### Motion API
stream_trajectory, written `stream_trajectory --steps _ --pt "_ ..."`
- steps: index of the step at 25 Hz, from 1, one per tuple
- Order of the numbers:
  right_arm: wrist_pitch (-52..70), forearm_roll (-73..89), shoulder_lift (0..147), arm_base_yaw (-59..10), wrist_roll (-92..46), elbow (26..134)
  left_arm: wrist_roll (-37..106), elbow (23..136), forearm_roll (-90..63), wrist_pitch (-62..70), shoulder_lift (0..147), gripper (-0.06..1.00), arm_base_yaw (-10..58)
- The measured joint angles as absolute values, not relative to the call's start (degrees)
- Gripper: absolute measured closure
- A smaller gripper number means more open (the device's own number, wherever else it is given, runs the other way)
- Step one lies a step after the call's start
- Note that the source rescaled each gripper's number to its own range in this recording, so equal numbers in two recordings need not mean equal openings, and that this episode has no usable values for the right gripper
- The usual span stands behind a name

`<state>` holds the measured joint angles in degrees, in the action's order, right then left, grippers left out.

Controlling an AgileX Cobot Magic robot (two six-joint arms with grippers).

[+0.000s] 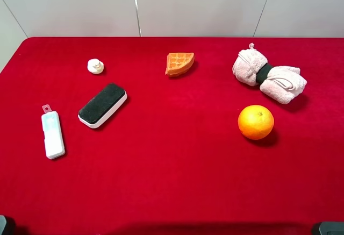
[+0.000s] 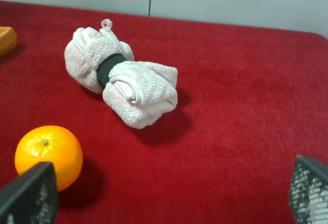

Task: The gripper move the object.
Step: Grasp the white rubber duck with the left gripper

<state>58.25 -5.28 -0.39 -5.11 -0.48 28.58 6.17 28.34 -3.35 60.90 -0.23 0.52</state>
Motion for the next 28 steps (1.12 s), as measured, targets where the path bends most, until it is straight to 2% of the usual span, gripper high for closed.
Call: stream_trajectory --steps 28 --pt "58.25 -5.28 -0.39 -5.11 -0.48 28.58 6.17 28.34 -3.35 60.9 -0.23 -0.03 0.52"
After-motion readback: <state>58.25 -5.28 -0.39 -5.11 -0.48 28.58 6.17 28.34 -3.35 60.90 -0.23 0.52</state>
